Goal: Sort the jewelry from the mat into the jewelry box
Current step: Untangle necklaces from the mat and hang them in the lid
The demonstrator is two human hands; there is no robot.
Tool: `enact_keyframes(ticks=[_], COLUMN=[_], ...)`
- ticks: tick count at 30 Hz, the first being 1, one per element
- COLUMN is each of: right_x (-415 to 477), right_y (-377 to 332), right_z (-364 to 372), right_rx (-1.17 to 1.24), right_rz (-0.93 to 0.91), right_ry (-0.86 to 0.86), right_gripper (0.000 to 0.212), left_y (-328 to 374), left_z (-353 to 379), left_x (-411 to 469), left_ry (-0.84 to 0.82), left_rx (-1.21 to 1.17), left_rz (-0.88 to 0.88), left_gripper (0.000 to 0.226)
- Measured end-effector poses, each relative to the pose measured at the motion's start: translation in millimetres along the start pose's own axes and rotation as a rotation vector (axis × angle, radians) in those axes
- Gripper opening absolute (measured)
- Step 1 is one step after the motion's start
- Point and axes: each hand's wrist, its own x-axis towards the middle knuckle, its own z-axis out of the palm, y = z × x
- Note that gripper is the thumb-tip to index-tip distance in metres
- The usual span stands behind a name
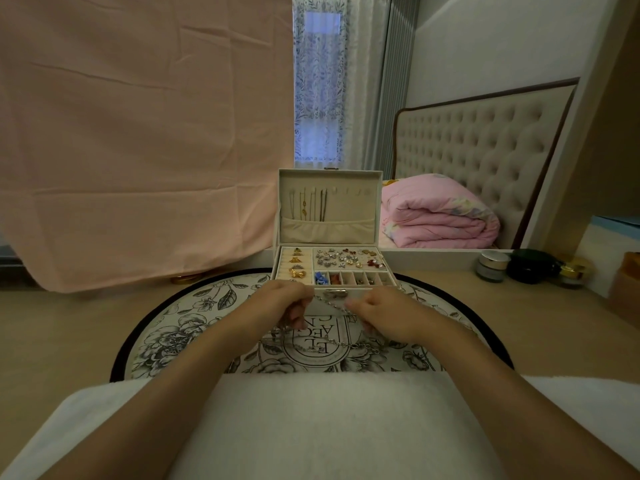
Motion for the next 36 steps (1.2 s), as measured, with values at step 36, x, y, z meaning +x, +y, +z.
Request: enact_keyframes(ticks=[36], right_x=[-7], right_y=[-46], right_z=[-10], right_rx=[0.663], right_rz=[-0.220], right_ry=[-0.172], right_gripper=[0.023], left_y=[38], left_z=[-4], left_x=[-15], left_ry=[-0.153], left_rx=[0.163], left_rz=[0.117], left_gripper=[0.030])
